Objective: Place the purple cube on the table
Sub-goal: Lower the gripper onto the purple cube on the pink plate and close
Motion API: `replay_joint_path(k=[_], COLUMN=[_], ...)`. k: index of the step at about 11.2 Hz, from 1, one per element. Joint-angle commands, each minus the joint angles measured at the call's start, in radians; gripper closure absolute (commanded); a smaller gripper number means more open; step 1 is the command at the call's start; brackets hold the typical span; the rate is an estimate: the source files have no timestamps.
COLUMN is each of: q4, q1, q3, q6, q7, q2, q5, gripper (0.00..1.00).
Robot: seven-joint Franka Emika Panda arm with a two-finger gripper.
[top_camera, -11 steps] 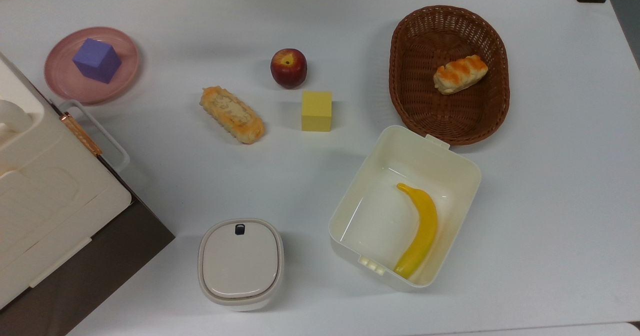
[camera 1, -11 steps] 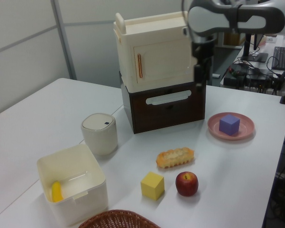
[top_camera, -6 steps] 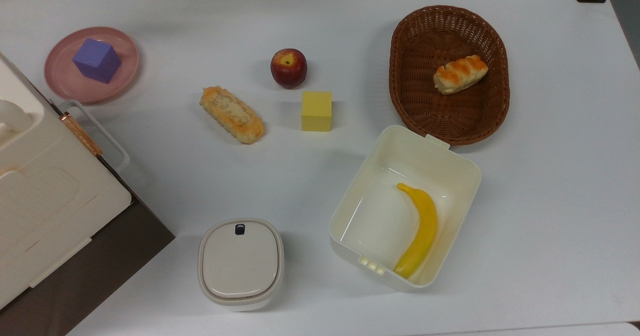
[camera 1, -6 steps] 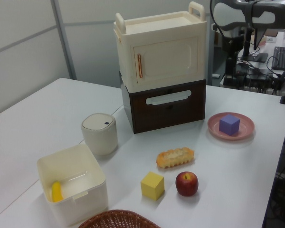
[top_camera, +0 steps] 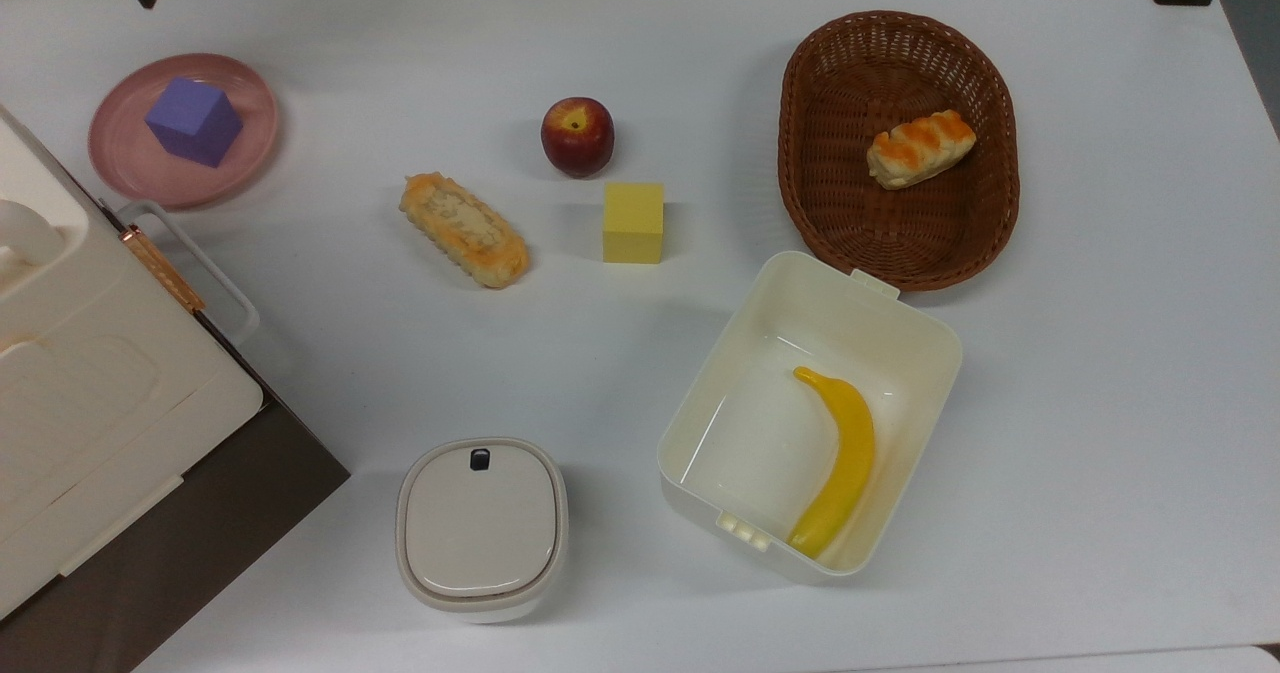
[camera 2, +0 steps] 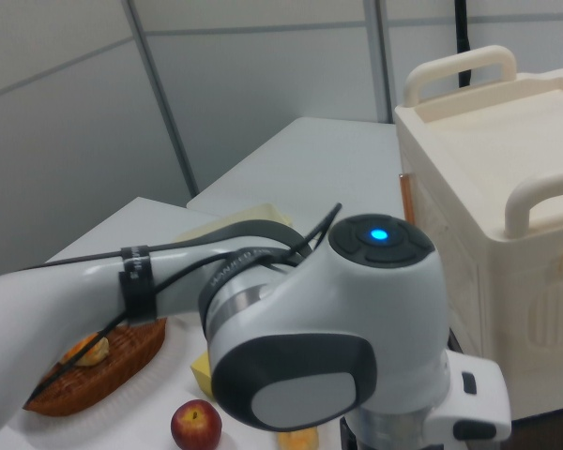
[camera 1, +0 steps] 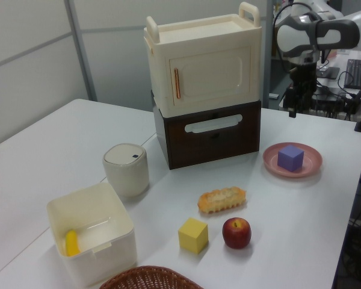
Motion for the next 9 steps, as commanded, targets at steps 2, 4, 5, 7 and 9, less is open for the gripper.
replay_joint_path(k=[2, 4, 5, 7, 9], q4=[-0.047, -0.098, -0.099, -0.099, -0.107], q1=[0.01, 0.017, 0.023, 0.034, 0.042], q3=[-0.004, -0.002, 0.001, 0.005, 0.009], q6=[0.068, 0.139, 0.145, 0.161, 0.187], q7=[0.141, 0.142, 0.141, 0.141, 0.14], q2=[0.05, 0.081, 0.107, 0.139, 0.173], q5=[0.027, 0.027, 0.025, 0.022, 0.013], gripper=[0.0, 0.0, 0.0, 0.0, 0.0])
